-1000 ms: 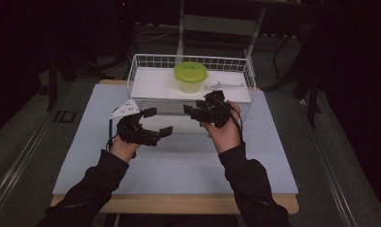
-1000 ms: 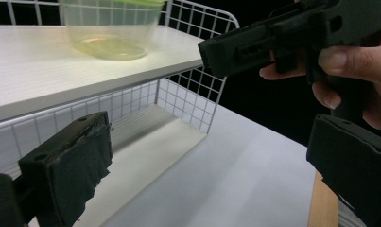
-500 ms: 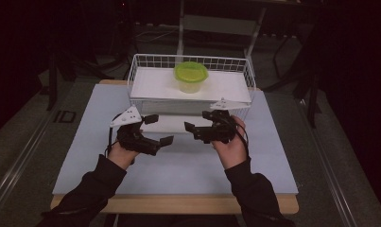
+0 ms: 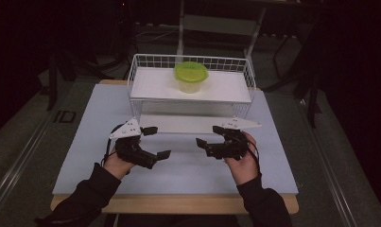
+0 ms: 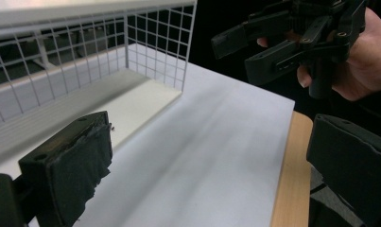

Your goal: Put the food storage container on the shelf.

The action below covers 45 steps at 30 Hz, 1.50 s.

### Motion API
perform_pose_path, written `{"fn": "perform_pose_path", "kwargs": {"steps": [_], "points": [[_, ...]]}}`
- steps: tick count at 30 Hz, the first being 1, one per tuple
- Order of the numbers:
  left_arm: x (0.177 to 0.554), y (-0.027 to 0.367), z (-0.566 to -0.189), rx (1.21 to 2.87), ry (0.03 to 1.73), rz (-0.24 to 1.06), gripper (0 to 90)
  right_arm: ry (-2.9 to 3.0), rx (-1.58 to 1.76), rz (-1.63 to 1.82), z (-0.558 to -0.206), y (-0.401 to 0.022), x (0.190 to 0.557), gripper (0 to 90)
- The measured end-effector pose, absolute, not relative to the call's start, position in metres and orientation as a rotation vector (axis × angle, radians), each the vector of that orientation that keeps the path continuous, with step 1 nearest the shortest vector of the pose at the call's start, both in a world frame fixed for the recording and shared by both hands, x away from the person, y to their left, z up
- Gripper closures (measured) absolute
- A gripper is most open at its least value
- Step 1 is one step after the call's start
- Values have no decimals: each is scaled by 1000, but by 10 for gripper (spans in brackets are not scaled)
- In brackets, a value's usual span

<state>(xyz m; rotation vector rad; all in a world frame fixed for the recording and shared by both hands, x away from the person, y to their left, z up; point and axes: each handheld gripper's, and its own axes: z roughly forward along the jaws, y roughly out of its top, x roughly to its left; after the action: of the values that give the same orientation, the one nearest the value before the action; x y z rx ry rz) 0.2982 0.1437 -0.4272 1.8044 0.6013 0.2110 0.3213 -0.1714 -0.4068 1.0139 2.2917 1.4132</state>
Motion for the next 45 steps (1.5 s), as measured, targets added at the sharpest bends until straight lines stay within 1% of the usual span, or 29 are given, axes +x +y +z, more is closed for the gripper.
{"fn": "perform_pose_path", "kwargs": {"steps": [9, 18, 31, 45], "points": [[296, 142, -446, 1851, 591, 192, 17, 2318, 1038, 1395, -435, -192, 313, 188], [297, 148, -468, 1909, 624, 183, 17, 2343, 1043, 1358, -460, -204, 307, 187], [297, 161, -495, 1973, 683, 151, 17, 2347, 1055, 1323, -472, -217, 305, 184], [290, 178, -503, 1954, 702, 165, 17, 2372, 1060, 1283, -482, -224, 301, 174]]}}
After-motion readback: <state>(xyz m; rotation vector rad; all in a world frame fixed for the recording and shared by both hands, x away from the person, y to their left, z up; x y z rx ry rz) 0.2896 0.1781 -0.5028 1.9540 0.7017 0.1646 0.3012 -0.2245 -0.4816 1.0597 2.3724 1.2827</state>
